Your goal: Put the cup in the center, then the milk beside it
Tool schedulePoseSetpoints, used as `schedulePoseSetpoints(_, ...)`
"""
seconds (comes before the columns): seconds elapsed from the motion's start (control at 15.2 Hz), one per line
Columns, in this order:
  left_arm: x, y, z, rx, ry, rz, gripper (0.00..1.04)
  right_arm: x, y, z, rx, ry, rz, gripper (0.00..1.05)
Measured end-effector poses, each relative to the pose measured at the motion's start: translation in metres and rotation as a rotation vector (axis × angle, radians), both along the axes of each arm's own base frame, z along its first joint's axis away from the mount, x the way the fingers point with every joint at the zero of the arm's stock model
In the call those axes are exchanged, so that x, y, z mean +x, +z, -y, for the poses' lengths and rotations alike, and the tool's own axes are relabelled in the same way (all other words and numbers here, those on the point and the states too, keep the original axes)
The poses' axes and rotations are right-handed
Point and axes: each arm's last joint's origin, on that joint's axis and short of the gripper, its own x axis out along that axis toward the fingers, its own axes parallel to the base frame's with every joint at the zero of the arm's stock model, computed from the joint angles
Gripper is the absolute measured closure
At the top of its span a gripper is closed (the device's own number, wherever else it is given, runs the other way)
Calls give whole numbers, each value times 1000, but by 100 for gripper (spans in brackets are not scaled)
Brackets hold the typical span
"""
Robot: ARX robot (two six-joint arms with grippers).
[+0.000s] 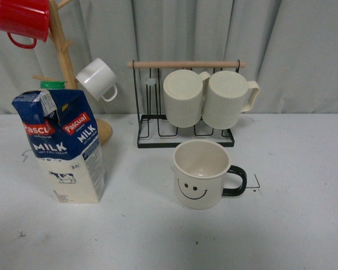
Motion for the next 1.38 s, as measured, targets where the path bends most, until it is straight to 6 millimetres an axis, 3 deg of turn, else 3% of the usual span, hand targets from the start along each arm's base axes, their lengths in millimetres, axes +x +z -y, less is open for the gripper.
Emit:
schedulePoseSetpoints(1.12,0,0,0,0,0,0,7,-31,-3,0,0,2,-8,103)
schedulePoseSetpoints(1.25,0,0,0,0,0,0,7,-31,-3,0,-1,2,-8,81)
schedulePoseSetpoints(1.38,0,0,0,0,0,0,7,-31,-3,0,-1,2,-8,50)
